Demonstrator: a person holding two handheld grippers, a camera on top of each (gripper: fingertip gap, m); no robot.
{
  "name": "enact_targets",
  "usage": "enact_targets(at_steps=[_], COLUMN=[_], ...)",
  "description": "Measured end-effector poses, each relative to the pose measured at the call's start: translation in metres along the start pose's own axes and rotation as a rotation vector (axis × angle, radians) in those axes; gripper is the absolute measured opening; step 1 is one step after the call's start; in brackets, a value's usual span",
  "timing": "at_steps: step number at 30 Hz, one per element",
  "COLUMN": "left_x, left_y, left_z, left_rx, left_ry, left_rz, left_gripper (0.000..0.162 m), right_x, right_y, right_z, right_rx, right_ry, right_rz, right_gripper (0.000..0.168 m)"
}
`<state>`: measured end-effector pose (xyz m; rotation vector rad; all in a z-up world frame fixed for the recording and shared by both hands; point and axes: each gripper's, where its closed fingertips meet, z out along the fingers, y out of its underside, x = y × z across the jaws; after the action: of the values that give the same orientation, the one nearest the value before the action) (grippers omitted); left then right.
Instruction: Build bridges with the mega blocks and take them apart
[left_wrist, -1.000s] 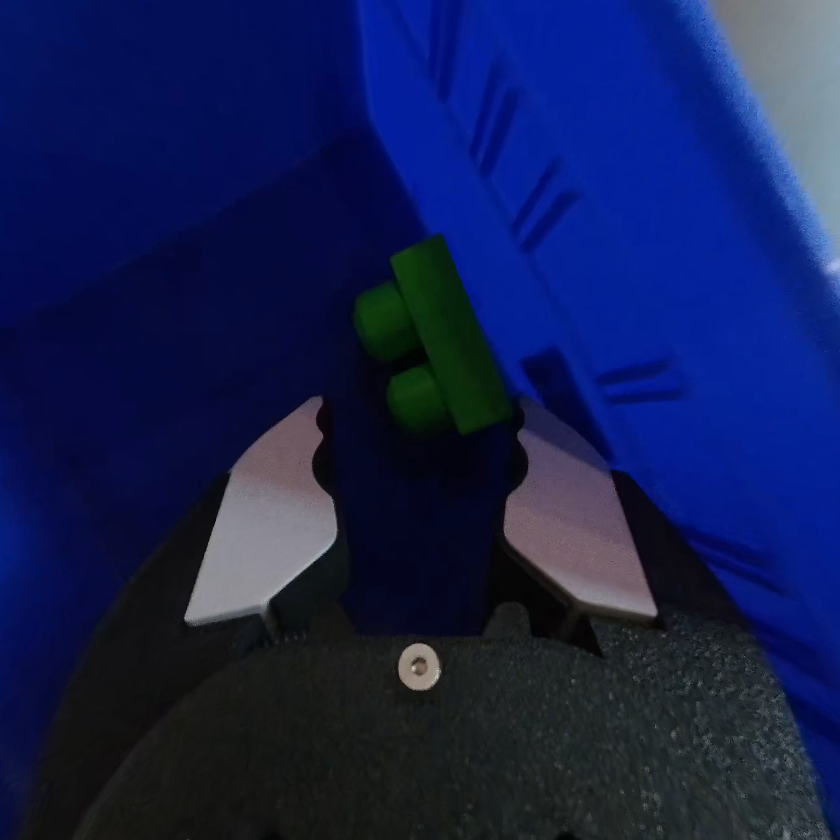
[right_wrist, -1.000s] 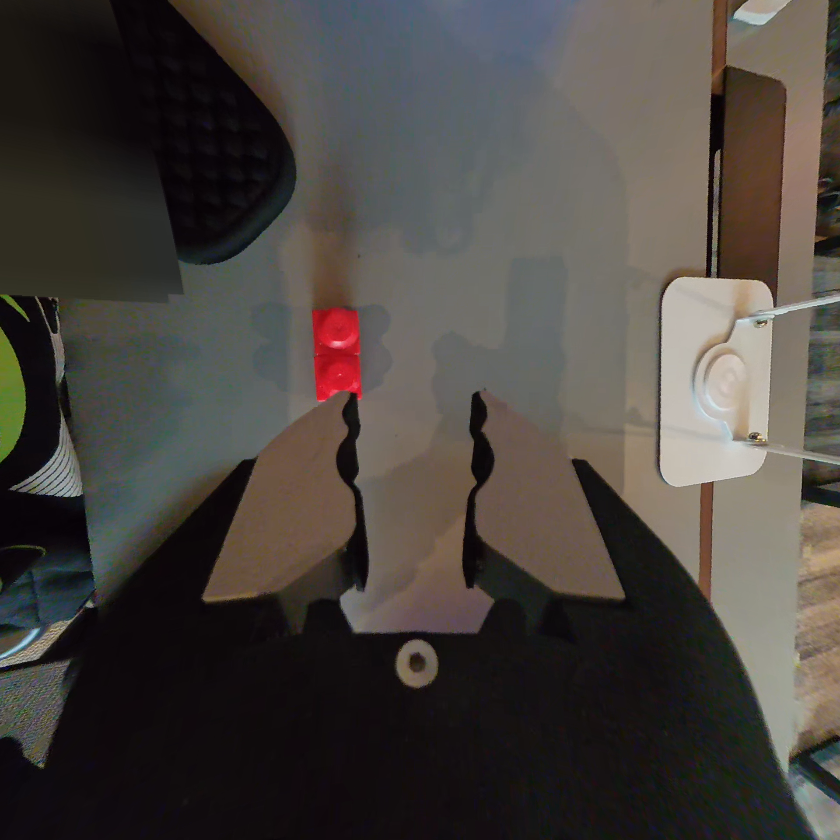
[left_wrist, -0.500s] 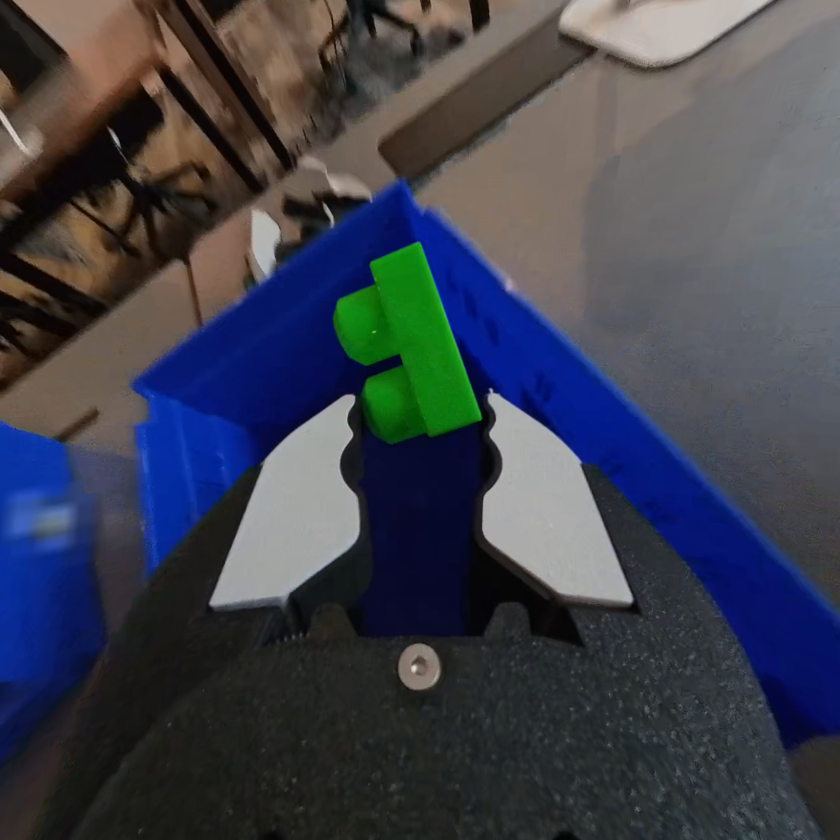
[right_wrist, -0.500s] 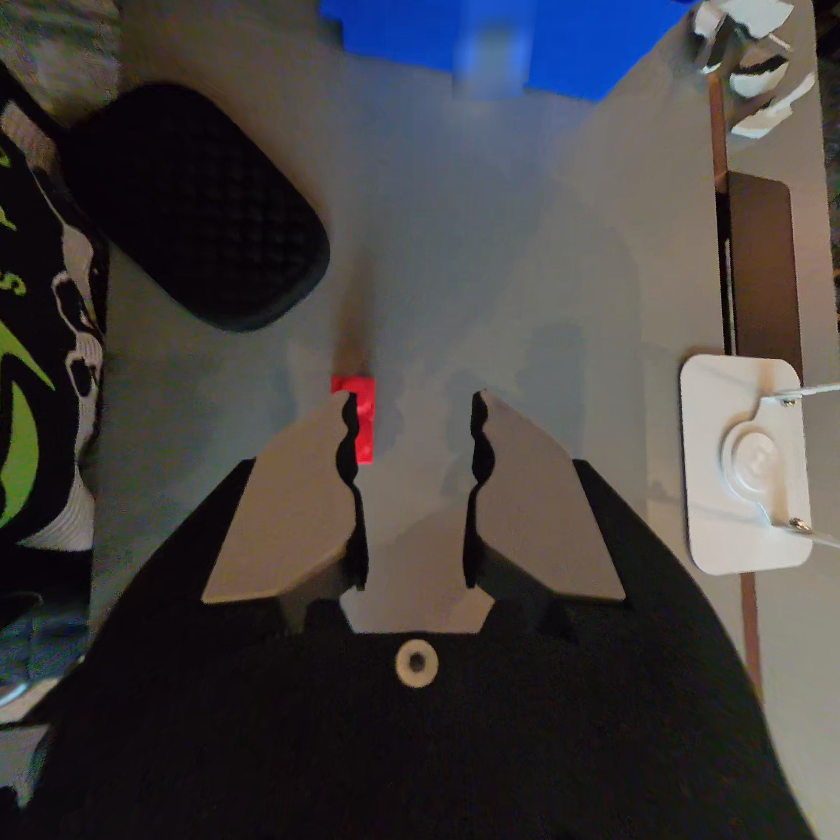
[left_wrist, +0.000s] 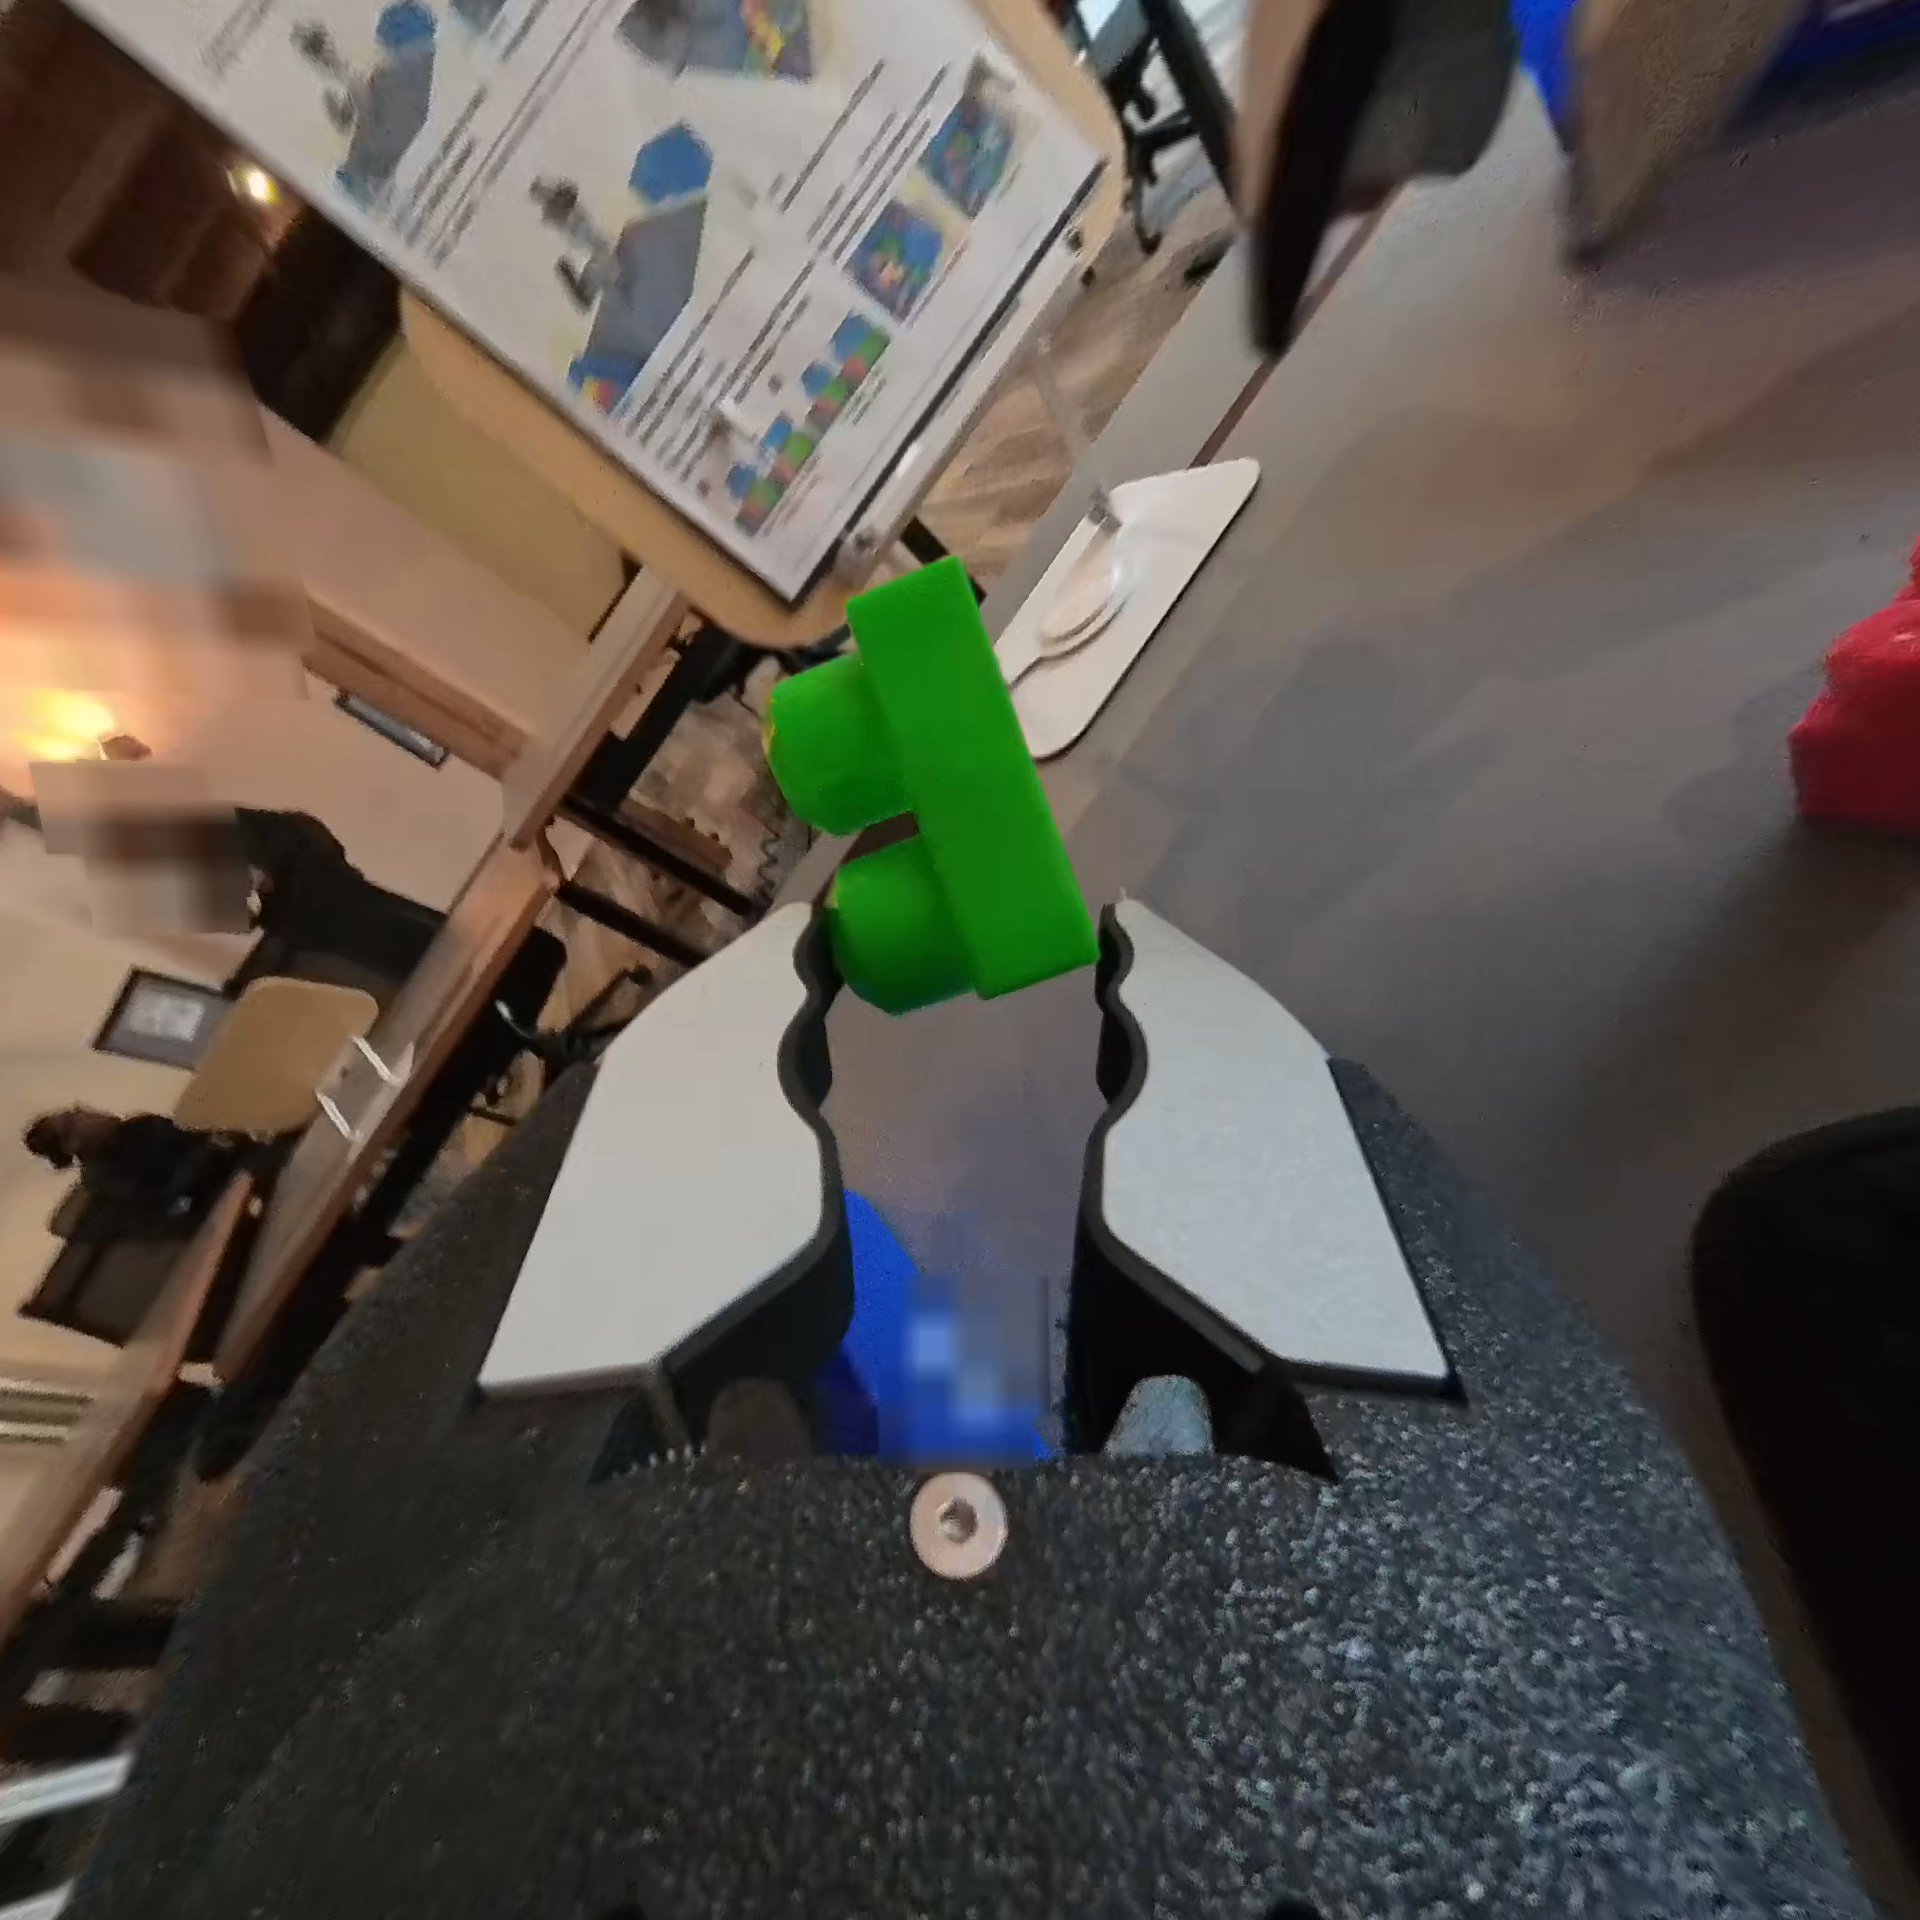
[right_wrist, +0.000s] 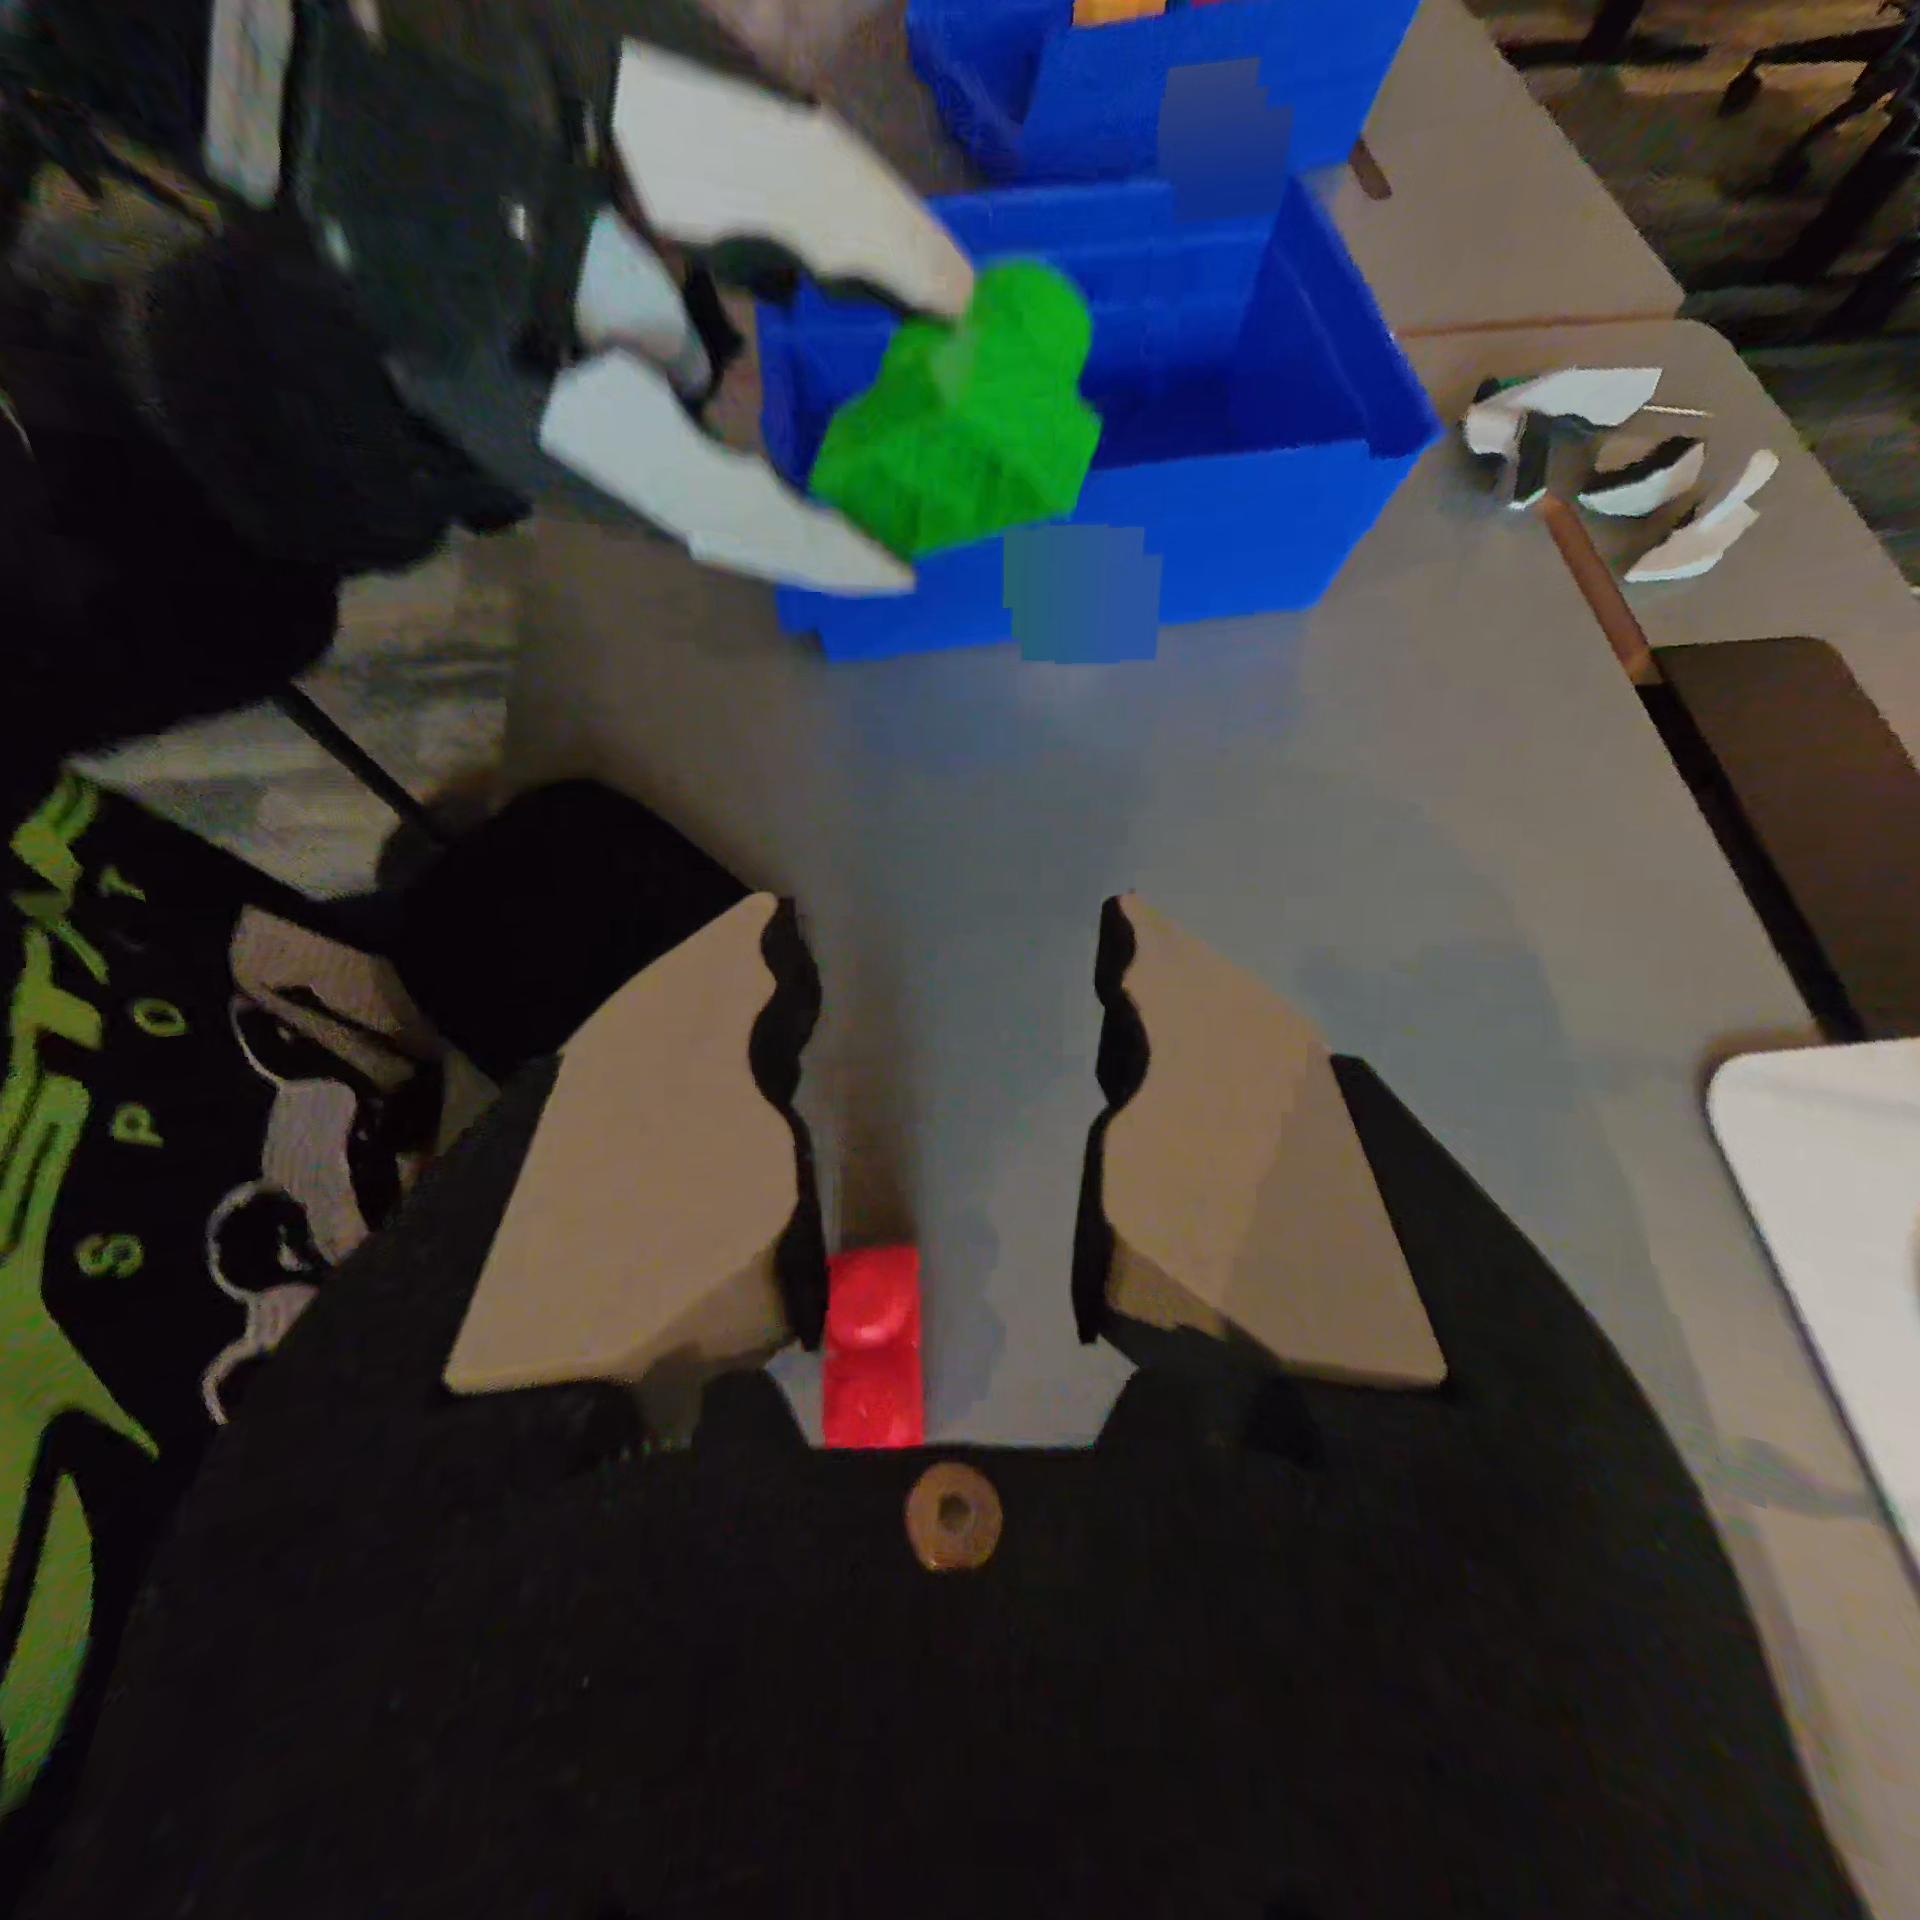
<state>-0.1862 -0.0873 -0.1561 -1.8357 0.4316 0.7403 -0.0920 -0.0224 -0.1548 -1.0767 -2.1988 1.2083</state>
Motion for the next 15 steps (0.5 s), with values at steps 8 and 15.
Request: enact_targets(at_steps=[8,15], left_x=[0.056,0.079], left_y=[-0.036,-0.055], left_z=[0.016,0.015], left_rx=[0.031,0.056], left_ry=[0.035,0.055], left_rz=[0.189,0.252], left_gripper=[0.049,0.049], right_x=[-0.013,-0.022], right_y=[-0.013,0.003], right_z=[0.008,0.004], right_rx=[0.094,0.087], right_ry=[-0.123,-0.164], right_rz=[0.156,0.159], right_gripper=[0.054,0.040])
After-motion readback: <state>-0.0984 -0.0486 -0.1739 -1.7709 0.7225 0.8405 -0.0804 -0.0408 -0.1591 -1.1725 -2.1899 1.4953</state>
